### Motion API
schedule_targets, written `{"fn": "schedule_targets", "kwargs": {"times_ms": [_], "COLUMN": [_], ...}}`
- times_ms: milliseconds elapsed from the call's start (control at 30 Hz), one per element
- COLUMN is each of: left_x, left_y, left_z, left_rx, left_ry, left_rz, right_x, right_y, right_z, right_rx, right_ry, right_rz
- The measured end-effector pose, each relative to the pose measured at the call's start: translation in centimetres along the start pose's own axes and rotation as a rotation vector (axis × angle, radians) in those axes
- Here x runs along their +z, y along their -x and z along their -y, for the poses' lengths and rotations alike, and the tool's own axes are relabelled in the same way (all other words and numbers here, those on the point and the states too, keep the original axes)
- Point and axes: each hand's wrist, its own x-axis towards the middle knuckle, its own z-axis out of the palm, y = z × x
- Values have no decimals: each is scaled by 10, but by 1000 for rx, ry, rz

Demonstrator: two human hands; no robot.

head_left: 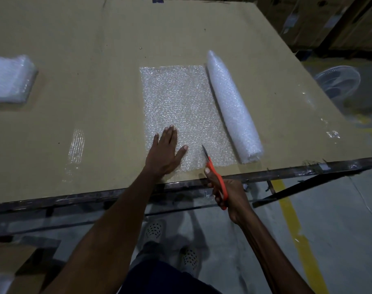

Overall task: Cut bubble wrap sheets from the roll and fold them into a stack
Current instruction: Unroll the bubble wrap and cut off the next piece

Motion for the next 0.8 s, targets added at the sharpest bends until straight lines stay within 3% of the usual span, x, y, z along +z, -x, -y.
{"fn": "schedule_targets", "kwargs": {"times_ms": [800], "left_x": [1], "left_y": [0], "left_z": [0], "left_rx": [3], "left_ry": [-3], "left_rz": [0], "right_x": [12], "right_y": [-18], "right_z": [21], "right_rx": [-4], "right_ry": [36], "right_rz": [-13]}}
